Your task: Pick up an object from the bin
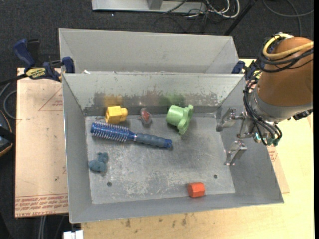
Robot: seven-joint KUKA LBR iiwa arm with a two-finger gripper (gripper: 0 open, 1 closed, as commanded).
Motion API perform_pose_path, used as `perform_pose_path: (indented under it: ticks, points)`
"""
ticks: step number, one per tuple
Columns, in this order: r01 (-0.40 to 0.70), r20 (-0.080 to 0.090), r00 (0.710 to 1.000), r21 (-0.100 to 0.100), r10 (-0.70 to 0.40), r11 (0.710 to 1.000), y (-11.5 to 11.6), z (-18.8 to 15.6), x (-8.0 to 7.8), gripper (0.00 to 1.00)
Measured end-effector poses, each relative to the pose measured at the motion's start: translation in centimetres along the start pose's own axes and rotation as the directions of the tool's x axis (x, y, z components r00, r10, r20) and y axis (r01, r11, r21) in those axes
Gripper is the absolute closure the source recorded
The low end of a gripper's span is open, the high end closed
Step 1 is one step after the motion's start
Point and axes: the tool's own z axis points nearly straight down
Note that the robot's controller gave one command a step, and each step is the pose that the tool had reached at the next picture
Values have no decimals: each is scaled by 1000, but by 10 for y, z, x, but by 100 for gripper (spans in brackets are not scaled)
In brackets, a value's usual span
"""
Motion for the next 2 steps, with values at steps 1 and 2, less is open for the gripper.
perform_pose_path:
  ticks: [1,2]
  points:
    - [40,12,999,2,-40,999,46,161,-34,0]
    - [97,21,995,3,-97,995,140,157,-80,0]
